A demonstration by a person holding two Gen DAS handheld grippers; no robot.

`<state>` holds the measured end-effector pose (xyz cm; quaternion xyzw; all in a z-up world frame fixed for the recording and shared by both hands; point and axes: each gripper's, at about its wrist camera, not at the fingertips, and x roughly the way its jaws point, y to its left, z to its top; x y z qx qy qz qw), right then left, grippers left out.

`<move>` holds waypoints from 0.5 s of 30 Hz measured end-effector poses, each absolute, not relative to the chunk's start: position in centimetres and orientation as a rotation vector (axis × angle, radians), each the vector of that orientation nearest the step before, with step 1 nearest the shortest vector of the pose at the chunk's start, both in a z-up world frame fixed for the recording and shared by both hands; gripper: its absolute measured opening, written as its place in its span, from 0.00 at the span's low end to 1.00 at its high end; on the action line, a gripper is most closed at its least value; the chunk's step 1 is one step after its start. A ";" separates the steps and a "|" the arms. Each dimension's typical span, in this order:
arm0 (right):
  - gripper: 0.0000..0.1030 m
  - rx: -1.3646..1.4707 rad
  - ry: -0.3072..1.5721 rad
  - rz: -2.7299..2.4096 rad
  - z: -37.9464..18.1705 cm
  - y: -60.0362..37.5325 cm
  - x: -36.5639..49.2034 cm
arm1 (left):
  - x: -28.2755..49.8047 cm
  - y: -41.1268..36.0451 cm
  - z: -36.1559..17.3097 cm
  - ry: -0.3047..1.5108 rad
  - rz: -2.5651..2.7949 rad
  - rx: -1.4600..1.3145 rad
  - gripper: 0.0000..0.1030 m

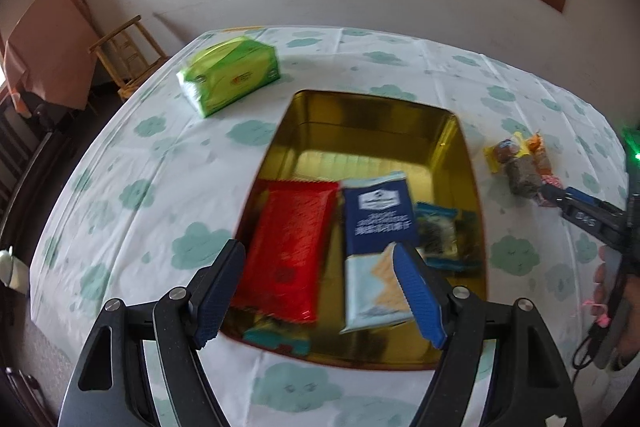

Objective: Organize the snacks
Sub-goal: 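Move the right tool to the pink-wrapped candy and grasp it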

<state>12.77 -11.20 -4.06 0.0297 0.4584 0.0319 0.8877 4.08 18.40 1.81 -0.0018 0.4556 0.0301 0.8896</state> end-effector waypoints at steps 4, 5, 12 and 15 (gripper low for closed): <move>0.57 0.066 0.970 0.039 -5.1 -11.1 13.7 | 5.0 16.8 2.2 0.943 0.043 0.014 0.72; 0.57 0.065 0.975 0.040 -5.3 -11.0 13.8 | 5.2 16.5 2.3 0.942 0.039 0.016 0.72; 0.50 -0.009 0.920 0.032 -5.7 -10.5 13.9 | 6.8 12.5 2.6 0.936 -0.011 0.062 0.72; 0.49 -0.019 0.912 0.051 -5.7 -11.0 13.4 | 7.4 10.3 2.6 0.927 -0.044 0.087 0.72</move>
